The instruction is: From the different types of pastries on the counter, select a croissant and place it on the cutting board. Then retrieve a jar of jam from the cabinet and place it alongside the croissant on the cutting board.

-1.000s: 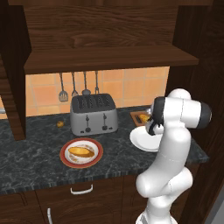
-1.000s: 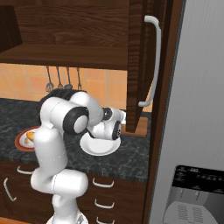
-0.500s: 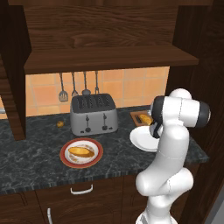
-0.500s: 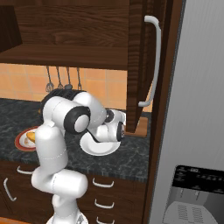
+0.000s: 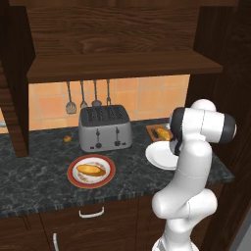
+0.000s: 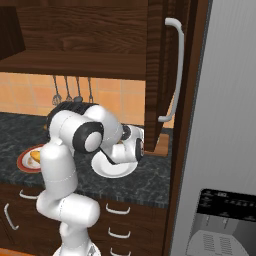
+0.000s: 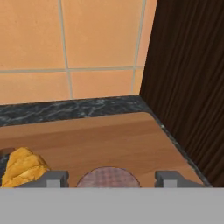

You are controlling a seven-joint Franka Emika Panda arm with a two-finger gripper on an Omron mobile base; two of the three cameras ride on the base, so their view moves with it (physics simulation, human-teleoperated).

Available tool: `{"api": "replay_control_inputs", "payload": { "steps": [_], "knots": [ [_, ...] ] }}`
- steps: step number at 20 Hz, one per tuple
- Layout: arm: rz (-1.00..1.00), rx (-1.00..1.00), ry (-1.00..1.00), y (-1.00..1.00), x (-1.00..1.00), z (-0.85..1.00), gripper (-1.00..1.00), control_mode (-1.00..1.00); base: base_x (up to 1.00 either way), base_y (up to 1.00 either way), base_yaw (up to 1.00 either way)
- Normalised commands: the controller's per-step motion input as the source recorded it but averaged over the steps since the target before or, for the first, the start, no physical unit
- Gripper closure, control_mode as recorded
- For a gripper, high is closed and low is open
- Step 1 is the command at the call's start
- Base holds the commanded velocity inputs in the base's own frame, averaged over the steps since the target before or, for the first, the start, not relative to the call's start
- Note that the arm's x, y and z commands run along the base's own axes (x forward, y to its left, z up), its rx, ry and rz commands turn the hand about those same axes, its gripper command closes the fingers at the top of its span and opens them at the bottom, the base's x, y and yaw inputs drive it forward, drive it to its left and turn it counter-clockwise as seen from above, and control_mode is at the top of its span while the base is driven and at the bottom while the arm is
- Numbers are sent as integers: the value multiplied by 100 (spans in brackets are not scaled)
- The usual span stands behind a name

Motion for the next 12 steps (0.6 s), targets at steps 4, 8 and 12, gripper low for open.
{"api": "replay_control_inputs", "payload": {
  "steps": [4, 8, 12],
  "knots": [
    [0, 0, 0, 0, 0, 2, -100, -100, 0, 0, 0],
    [0, 0, -1, 0, 0, 27, -100, -100, 0, 0, 0],
    [-1, -1, -3, 0, 0, 39, -100, -100, 0, 0, 0]
  ]
}}
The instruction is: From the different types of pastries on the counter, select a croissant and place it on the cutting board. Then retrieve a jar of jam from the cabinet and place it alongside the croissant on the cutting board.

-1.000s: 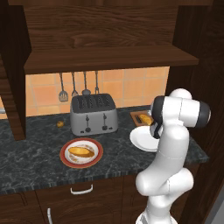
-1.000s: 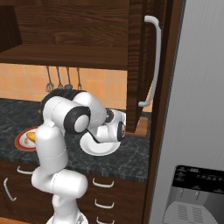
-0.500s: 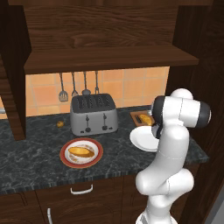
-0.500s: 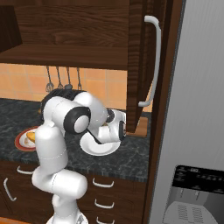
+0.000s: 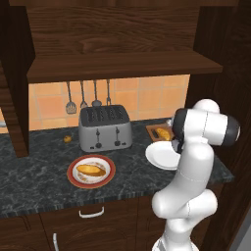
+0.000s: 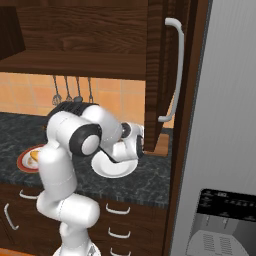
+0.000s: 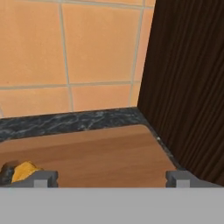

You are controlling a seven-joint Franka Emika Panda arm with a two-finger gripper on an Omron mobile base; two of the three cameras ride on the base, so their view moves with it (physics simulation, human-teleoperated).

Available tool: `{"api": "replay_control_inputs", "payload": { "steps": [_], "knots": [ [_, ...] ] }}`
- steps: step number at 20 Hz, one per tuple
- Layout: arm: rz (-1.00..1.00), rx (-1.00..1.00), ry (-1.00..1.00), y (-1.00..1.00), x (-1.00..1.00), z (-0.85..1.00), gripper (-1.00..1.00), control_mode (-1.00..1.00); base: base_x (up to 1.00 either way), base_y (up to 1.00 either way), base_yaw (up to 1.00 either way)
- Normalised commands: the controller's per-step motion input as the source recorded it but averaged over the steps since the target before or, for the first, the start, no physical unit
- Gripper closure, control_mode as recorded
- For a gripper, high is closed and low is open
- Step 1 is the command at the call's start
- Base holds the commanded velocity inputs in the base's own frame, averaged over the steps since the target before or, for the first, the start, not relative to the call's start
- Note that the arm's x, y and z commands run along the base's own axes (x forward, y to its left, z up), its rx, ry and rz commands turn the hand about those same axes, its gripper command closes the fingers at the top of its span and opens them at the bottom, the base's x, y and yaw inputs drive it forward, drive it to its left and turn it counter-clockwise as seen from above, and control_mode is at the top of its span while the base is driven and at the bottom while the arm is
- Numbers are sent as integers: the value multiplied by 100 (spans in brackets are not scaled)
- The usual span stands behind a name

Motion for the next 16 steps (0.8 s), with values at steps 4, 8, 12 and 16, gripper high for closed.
{"api": "replay_control_inputs", "payload": {
  "steps": [4, 8, 12, 16],
  "knots": [
    [-2, -1, -1, 12, 0, 64, -100, -100, 0, 0, 0],
    [-2, 0, 4, 26, -1, 71, -100, -100, 0, 0, 0],
    [-3, 0, 14, 29, -1, 48, -100, -100, 0, 0, 0],
    [-4, 0, 16, 32, -4, 47, -100, -100, 0, 0, 0]
  ]
}}
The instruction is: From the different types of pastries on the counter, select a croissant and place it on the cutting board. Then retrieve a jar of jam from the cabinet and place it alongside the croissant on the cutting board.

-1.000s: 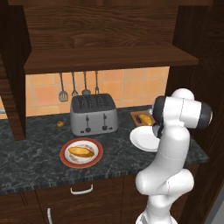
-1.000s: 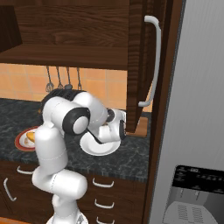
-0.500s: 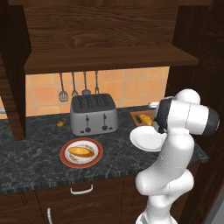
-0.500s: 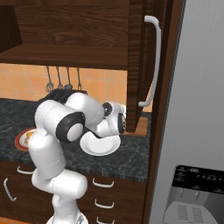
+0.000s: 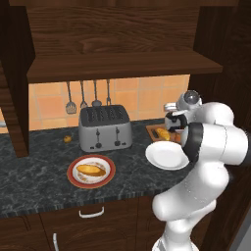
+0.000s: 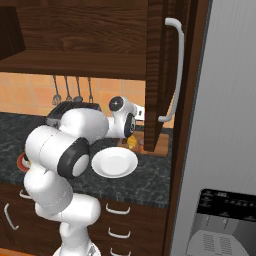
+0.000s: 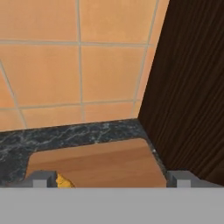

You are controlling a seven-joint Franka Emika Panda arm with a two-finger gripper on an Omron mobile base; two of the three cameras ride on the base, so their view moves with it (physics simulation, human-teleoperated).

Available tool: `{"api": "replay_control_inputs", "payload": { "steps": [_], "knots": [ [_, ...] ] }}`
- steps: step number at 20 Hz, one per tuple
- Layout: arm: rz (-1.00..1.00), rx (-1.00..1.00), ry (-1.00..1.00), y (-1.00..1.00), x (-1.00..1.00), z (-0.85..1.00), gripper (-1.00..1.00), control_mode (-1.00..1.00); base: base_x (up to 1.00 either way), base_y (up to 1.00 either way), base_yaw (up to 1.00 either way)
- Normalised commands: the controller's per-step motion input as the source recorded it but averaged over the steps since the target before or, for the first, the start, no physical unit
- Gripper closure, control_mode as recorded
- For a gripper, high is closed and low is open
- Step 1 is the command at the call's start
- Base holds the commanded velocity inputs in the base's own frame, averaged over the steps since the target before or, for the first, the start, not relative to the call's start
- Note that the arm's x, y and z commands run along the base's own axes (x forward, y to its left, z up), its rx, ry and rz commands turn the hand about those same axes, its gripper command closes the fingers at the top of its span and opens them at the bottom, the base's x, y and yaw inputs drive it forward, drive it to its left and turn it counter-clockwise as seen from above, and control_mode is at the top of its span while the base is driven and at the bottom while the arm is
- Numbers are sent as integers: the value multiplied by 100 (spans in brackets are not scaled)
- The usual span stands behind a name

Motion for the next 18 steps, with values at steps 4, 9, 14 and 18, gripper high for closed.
{"api": "replay_control_inputs", "payload": {
  "steps": [4, 9, 14, 18],
  "knots": [
    [-2, -5, 12, 28, -3, 9, -100, -100, 0, 0, 0],
    [-1, -1, 0, 32, -21, 4, -100, -100, 0, 0, 0],
    [0, 0, -1, 53, -41, 2, -100, -100, 0, 0, 0],
    [0, 1, -7, 49, -43, 14, -100, -100, 0, 0, 0]
  ]
}}
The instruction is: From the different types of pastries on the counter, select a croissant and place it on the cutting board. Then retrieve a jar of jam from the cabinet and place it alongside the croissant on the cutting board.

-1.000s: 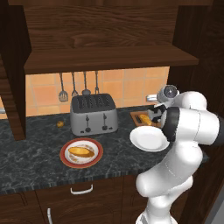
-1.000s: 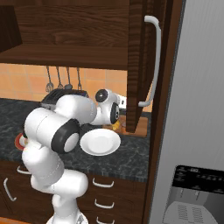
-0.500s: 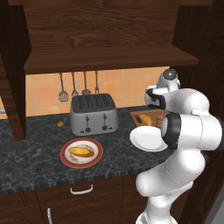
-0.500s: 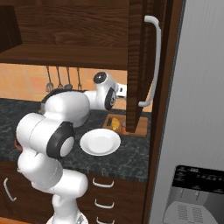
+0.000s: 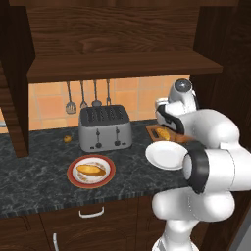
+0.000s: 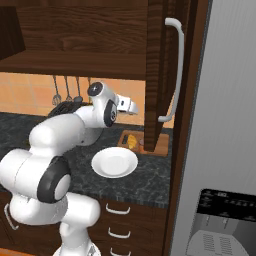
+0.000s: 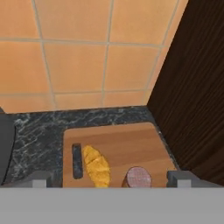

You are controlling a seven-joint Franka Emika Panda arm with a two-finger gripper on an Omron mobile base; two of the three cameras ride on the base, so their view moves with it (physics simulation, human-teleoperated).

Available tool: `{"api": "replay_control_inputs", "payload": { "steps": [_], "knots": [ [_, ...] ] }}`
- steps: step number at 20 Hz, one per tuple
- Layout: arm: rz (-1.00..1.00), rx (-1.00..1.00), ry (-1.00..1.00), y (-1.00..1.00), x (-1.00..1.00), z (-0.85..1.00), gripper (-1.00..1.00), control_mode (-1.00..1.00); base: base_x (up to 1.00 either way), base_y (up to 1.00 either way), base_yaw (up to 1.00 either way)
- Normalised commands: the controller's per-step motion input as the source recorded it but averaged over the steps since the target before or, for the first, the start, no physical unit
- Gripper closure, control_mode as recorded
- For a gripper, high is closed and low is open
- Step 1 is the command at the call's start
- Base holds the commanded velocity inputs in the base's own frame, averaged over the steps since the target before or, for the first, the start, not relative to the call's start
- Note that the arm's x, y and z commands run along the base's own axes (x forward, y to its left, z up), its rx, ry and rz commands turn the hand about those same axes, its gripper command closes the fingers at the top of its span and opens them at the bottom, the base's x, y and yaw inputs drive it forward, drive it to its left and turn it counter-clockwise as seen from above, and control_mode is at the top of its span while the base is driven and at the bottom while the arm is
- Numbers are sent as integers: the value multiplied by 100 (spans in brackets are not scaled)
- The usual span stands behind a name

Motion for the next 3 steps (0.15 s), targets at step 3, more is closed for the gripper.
{"api": "replay_control_inputs", "payload": {
  "steps": [3],
  "knots": [
    [0, 6, -11, 38, -45, 31, -100, -100, 0, 0, 0]
  ]
}}
